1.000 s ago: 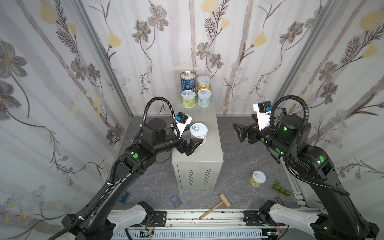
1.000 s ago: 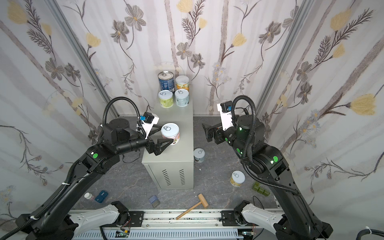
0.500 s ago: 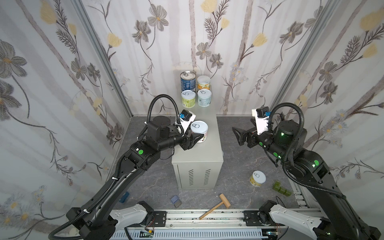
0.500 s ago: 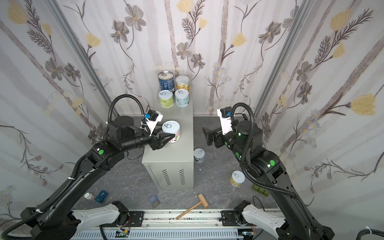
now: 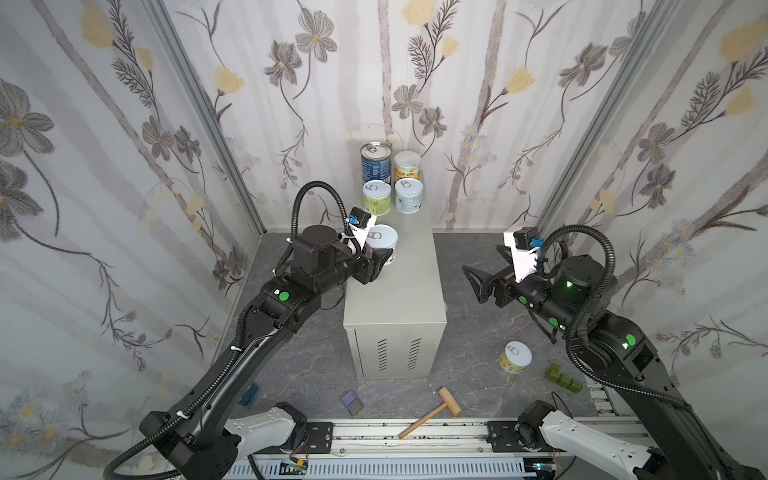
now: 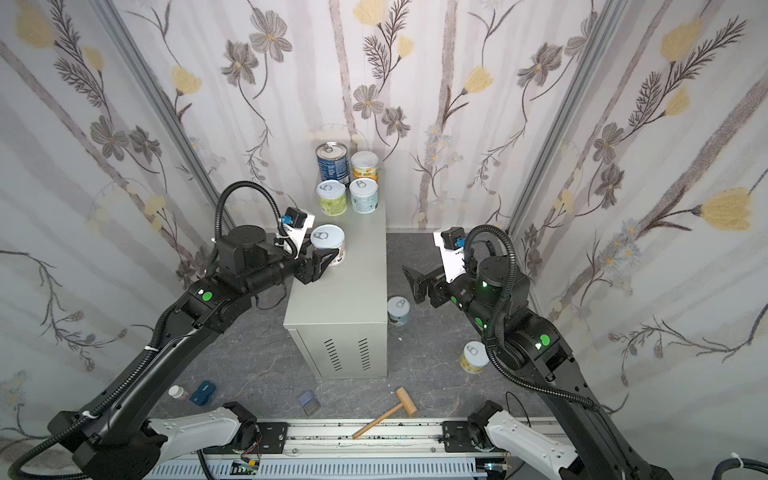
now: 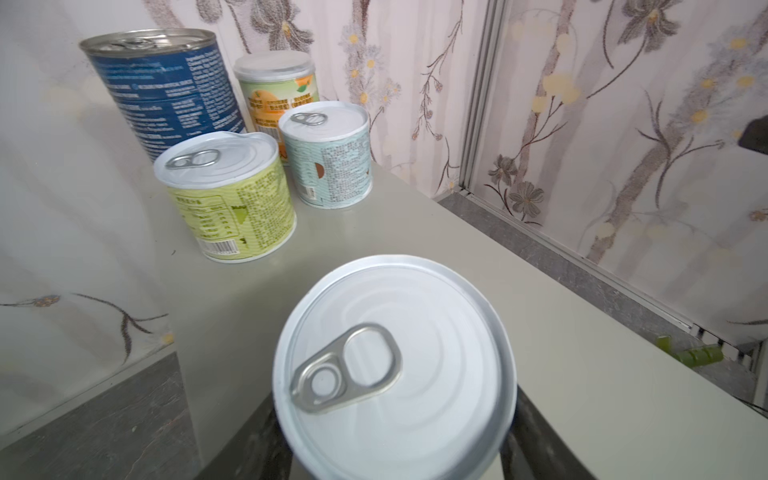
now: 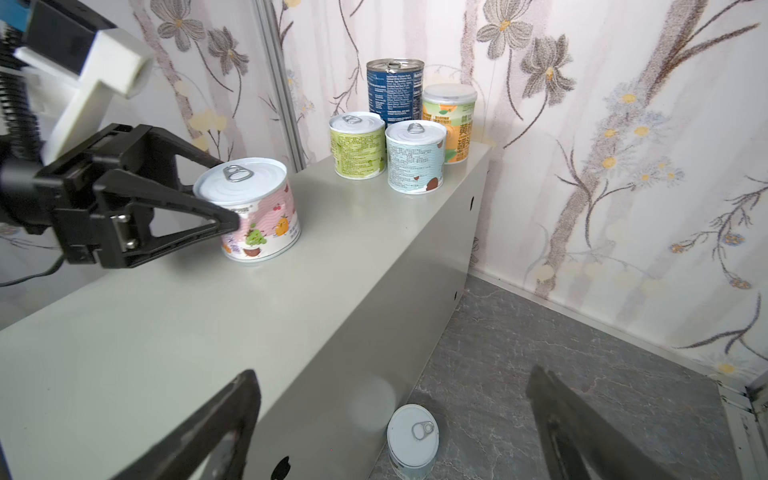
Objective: Place and organize the canned foods onto the counter
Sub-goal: 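Carry the pink-label can with the left gripper beside the green-label can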
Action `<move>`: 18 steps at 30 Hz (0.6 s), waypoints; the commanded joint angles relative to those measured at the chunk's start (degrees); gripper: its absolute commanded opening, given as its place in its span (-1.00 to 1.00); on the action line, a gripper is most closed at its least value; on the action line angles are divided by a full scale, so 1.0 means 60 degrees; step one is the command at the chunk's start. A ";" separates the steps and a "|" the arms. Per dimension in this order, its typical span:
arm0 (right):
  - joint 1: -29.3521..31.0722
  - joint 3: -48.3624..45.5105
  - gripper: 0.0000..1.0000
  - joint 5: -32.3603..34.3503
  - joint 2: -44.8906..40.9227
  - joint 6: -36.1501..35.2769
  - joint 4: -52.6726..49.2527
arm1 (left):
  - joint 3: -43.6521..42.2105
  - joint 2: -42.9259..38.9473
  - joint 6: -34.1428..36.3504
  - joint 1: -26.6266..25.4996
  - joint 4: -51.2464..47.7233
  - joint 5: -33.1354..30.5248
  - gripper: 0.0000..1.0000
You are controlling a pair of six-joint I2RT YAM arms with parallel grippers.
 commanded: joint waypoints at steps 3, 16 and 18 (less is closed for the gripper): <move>0.0328 -0.0175 0.99 -0.0608 -0.0069 -0.0207 0.0614 | -0.0085 0.0102 -0.0344 0.0693 0.1057 0.0363 0.05; 0.0692 -0.0251 0.99 -0.0165 -0.0054 -0.0199 0.0754 | 0.0452 0.1163 -0.0338 0.1263 0.1289 0.1232 0.05; 0.0705 -0.0255 0.99 -0.0155 -0.0038 -0.0204 0.0761 | 0.0485 0.1300 -0.0326 0.1307 0.1365 0.1264 0.05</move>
